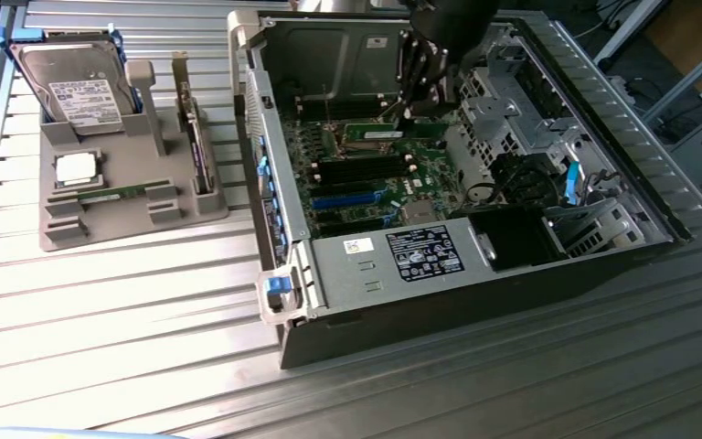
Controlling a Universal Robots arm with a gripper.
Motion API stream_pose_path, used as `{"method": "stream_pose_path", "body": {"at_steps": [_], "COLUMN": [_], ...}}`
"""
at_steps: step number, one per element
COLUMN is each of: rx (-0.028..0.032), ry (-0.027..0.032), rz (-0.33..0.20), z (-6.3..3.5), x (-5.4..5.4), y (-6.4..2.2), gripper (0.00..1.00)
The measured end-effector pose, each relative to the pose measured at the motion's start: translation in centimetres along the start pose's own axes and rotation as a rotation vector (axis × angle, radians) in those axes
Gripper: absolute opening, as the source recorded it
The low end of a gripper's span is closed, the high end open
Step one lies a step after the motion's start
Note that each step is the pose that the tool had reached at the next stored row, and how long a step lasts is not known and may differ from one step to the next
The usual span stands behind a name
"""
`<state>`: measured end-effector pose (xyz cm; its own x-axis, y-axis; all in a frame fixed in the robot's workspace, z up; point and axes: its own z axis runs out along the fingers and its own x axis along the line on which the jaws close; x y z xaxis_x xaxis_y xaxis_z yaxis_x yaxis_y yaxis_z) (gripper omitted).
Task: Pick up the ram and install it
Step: 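Insert the ram into the slot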
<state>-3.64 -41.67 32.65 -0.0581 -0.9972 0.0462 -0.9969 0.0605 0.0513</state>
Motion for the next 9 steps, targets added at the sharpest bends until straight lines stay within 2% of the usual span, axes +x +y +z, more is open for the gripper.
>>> {"method": "stream_pose_path", "body": {"at_steps": [5,9], "rx": [-0.0004,-0.0005], "ry": [-0.0004,-0.0005], "rz": [0.010,0.012], "z": [1.18,2.01], "x": [-0.1,-0.2], "y": [0.56,0.61], "gripper": [0.13,0.13]}}
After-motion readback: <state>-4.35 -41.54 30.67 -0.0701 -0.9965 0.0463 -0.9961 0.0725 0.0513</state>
